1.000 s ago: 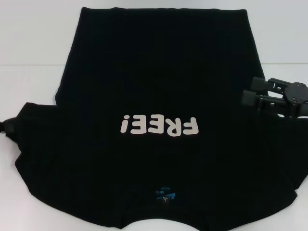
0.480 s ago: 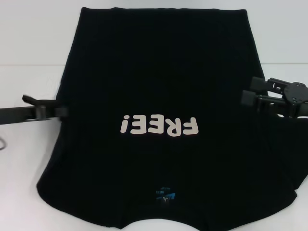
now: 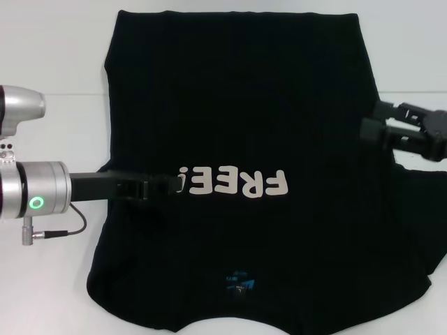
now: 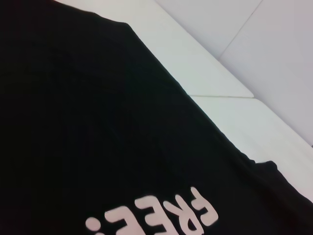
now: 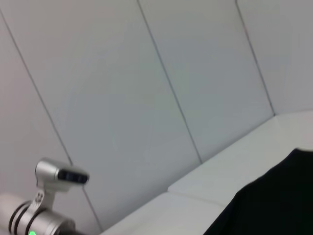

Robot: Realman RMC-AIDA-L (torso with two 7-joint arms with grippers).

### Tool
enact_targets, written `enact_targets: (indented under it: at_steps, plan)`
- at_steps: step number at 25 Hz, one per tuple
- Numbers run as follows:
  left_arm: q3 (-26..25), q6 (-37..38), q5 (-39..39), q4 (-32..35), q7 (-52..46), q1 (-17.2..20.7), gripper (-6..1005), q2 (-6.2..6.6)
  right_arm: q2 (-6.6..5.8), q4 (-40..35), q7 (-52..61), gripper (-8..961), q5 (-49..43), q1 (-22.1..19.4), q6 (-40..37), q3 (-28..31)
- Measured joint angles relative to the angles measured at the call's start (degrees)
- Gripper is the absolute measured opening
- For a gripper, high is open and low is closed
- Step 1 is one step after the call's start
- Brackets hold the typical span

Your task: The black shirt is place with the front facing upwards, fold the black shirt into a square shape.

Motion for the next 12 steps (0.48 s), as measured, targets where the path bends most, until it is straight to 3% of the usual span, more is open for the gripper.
enact_targets:
  at_steps: [6,12]
  plan:
    - [0.14,-0.35,-1.35,0.2,2.31,0.05,371,-0.46,-1.17,-0.17,1.74,886,3.24,-0.64,0.54,0.03]
    - [-0.33,-8.44,-1.24,-1.25,-1.28,0.86,509,1.81,-2.04,-0.15,3.83,886,3.3,-0.47,1.84,-0.23]
